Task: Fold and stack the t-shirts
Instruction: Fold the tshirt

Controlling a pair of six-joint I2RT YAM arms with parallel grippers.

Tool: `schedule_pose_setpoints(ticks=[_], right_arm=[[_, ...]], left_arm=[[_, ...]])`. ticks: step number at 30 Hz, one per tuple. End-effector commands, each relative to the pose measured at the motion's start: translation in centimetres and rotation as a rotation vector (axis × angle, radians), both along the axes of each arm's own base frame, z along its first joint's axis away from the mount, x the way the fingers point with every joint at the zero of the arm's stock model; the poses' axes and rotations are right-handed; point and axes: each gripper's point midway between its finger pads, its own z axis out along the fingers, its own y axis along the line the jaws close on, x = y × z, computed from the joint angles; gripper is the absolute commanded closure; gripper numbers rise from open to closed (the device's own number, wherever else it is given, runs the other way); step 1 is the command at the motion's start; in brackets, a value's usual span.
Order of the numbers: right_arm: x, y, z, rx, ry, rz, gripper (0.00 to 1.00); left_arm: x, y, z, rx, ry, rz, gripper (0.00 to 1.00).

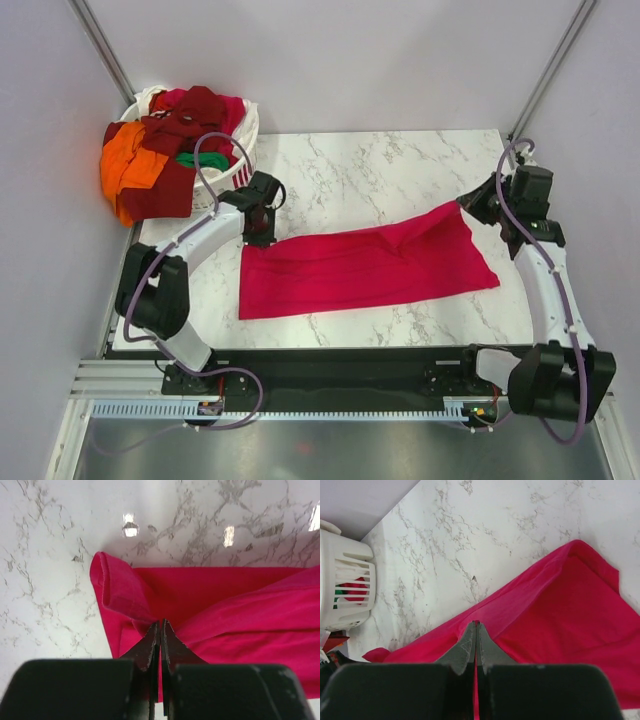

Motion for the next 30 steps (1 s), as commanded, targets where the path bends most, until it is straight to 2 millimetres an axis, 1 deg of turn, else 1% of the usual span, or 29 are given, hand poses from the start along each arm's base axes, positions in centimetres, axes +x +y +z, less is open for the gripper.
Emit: schedule_pose_setpoints(ticks=[1,2,3,4,5,6,8,9,10,11,12,13,14,16,17,18,19,20,21,22,23,24,25,26,28,29,30], right_arm=[[-2.5,-0.8,0.7,-0.024,-0.016,-0.065,1.0],[-3.1,-0.8,0.0,-0.023,-0.001,-0.075,1.0],[-3.7,-0.8,0.0,-0.023,-0.002,-0.082,1.0],[-4.8,-1.0,0.2,-0.03,0.0,-0.102,1.0],[-5.4,-1.7,-0.6,-0.046,0.024,-0.149,1.0],[-6.1,-2.1,-0.6,-0.06,0.021,-0.177,1.0],[-7.5,-2.7,-2.4,-0.07,0.085,-0.22,1.0],[-8.0,-3.1,-2.8,-0.078,0.094,-0.241,1.0],[-8.7,-3.2,-3.6,-0.077,0.124,-0.253,1.0],[-9.3,-3.4,-5.0,-0.078,0.161,-0.276,1.0],[-9.6,-3.6,-5.6,-0.078,0.173,-0.292,1.0],[-10.2,-3.7,-6.6,-0.076,0.209,-0.309,1.0],[-10.9,-4.3,-8.3,-0.08,0.254,-0.345,1.0],[-11.5,-4.8,-10.1,-0.081,0.302,-0.377,1.0],[-12.1,-5.1,-11.6,-0.078,0.339,-0.389,1.0],[-12.2,-5.1,-12.4,-0.066,0.364,-0.395,1.0],[-12.4,-5.2,-13.1,-0.06,0.378,-0.401,0.99],[-12.9,-5.2,-14.2,-0.051,0.406,-0.403,0.9],[-13.2,-5.5,-14.7,-0.04,0.422,-0.42,0.84],[-13.1,-5.6,-15.0,-0.032,0.42,-0.423,0.72],[-13.4,-5.8,-15.4,-0.033,0.428,-0.43,0.39],[-13.3,-6.0,-15.4,-0.032,0.424,-0.439,0.26],[-13.2,-5.6,-15.2,-0.014,0.416,-0.421,0.17],[-13.0,-5.6,-14.8,-0.013,0.404,-0.417,0.09],[-12.8,-5.7,-13.5,-0.019,0.358,-0.425,0.07],[-12.6,-6.0,-12.6,-0.03,0.33,-0.434,0.07],[-12.6,-6.1,-11.3,-0.037,0.276,-0.434,0.07]], left_arm=[[-1.1,0.4,1.0,0.006,-0.039,0.039,0.98],[-1.3,0.4,1.1,0.005,-0.041,0.041,0.98],[-1.5,0.4,1.3,0.002,-0.048,0.043,0.98],[-1.7,0.4,1.3,0.001,-0.05,0.046,0.98],[-2.1,0.3,1.1,0.007,-0.043,0.043,0.98],[-2.3,0.2,1.1,0.004,-0.046,0.047,0.98],[-2.9,0.0,1.1,0.004,-0.048,0.041,0.98],[-3.0,-0.1,1.2,0.001,-0.052,0.043,0.97],[-3.3,-0.3,1.4,-0.002,-0.059,0.039,0.97],[-3.6,-0.2,1.2,0.003,-0.054,0.04,0.95],[-3.8,-0.3,1.1,0.001,-0.054,0.044,0.9],[-4.3,-0.3,0.8,0.006,-0.046,0.04,0.87],[-4.6,-0.4,0.9,0.001,-0.048,0.044,0.76],[-5.5,-0.3,0.5,0.004,-0.04,0.058,0.64],[-5.8,-0.4,0.9,-0.007,-0.052,0.062,0.57],[-6.1,-0.3,1.0,-0.017,-0.057,0.078,0.51],[-6.5,0.0,1.0,-0.017,-0.057,0.087,0.47],[-6.7,0.2,1.9,-0.031,-0.086,0.097,0.42],[-6.7,0.4,2.4,-0.037,-0.104,0.113,0.37],[-6.6,0.7,2.9,-0.031,-0.126,0.124,0.36],[-6.6,0.9,3.4,-0.031,-0.141,0.128,0.34],[-6.5,1.1,4.0,-0.035,-0.164,0.133,0.31],[-6.2,1.1,4.5,-0.029,-0.181,0.134,0.3],[-5.9,1.2,4.8,-0.025,-0.188,0.137,0.3],[-5.2,1.2,5.2,-0.013,-0.203,0.146,0.29],[-4.9,1.2,5.3,-0.006,-0.207,0.147,0.29],[-4.6,1.1,5.3,0.002,-0.208,0.147,0.28]])
